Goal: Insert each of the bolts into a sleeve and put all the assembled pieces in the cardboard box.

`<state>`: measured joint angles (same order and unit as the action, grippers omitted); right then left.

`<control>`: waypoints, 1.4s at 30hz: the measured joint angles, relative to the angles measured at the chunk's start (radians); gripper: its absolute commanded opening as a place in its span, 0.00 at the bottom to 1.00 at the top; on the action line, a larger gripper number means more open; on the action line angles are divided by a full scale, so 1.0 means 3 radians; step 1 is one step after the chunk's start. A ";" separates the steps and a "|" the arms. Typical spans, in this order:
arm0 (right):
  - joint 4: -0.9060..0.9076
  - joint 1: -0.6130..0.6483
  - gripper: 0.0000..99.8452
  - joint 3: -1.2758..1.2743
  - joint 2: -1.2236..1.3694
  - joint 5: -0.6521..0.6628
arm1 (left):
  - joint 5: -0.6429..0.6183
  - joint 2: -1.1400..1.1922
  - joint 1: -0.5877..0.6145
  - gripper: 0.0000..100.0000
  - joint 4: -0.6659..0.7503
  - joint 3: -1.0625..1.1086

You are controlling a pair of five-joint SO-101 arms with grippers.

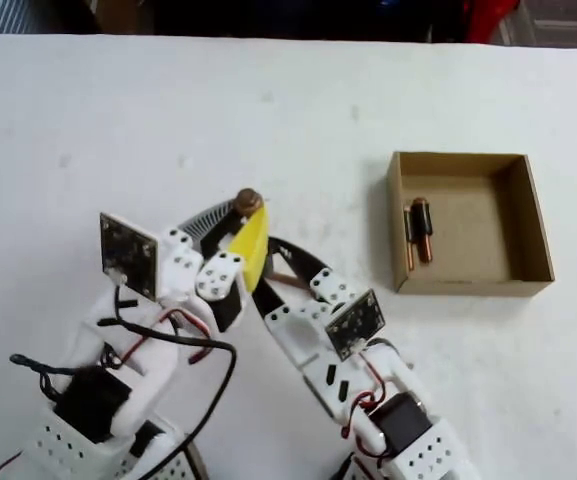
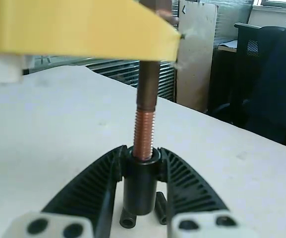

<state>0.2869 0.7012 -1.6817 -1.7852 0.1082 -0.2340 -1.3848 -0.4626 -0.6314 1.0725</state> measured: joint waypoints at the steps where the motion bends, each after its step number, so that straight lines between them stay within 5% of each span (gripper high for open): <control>1: 0.0000 0.0000 0.02 0.0000 0.0000 0.0000 | 0.0000 0.0000 0.0000 0.02 0.0000 0.0000; 35: 0.0000 0.0010 0.02 0.0000 0.0000 0.0000 | -0.0005 0.0000 -0.0143 0.02 -0.0307 0.0256; 42: 0.0000 -0.0005 0.02 0.0000 0.0000 0.0000 | -0.0005 0.0000 -0.0143 0.18 -0.0307 0.0256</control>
<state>0.2869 0.6997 -1.6817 -1.7852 0.1082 -0.2355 -1.3848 -0.5056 -0.7234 1.1492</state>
